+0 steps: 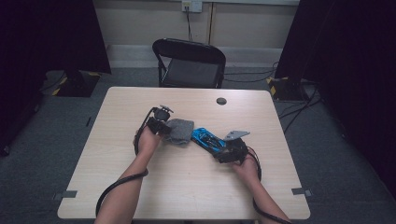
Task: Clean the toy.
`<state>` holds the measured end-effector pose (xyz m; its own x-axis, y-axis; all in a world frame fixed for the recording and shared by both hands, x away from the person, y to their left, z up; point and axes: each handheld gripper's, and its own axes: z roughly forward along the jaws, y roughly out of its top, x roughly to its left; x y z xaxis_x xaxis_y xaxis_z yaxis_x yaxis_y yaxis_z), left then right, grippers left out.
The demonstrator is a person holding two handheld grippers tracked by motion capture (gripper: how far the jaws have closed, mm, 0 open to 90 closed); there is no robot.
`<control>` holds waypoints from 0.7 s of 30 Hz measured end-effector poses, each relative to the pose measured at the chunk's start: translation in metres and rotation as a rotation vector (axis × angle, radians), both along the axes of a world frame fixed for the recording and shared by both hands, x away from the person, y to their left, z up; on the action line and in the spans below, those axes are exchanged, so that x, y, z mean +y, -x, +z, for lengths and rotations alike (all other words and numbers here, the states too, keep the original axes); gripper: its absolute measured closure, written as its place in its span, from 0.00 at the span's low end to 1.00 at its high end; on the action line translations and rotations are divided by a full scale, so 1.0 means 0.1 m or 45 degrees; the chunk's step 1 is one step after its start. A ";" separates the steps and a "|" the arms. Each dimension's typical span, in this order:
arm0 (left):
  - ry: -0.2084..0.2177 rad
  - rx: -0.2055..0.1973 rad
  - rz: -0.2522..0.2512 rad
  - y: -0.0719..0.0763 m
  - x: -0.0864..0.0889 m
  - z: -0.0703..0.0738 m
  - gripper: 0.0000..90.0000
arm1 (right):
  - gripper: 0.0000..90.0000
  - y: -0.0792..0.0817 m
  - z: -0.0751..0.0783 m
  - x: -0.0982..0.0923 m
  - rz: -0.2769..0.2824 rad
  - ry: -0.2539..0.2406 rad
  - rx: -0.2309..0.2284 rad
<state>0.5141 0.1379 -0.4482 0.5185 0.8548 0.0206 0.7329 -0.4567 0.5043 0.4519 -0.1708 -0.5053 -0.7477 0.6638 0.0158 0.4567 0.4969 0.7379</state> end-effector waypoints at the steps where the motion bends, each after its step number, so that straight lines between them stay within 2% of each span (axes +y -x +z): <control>1: 0.001 0.001 0.005 0.00 0.02 0.00 0.86 | 0.26 0.00 0.00 0.00 0.000 0.000 0.000; 14: 0.003 -0.008 0.041 0.08 0.26 0.05 0.86 | 0.26 0.00 0.00 0.00 0.000 -0.001 0.001; 21: 0.024 -0.026 0.004 0.16 0.29 0.14 0.86 | 0.26 0.00 0.00 0.00 -0.002 0.001 0.002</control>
<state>0.4982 0.1669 -0.4338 0.5158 0.8566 0.0148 0.7235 -0.4447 0.5280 0.4519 -0.1707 -0.5052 -0.7465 0.6652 0.0162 0.4586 0.4967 0.7369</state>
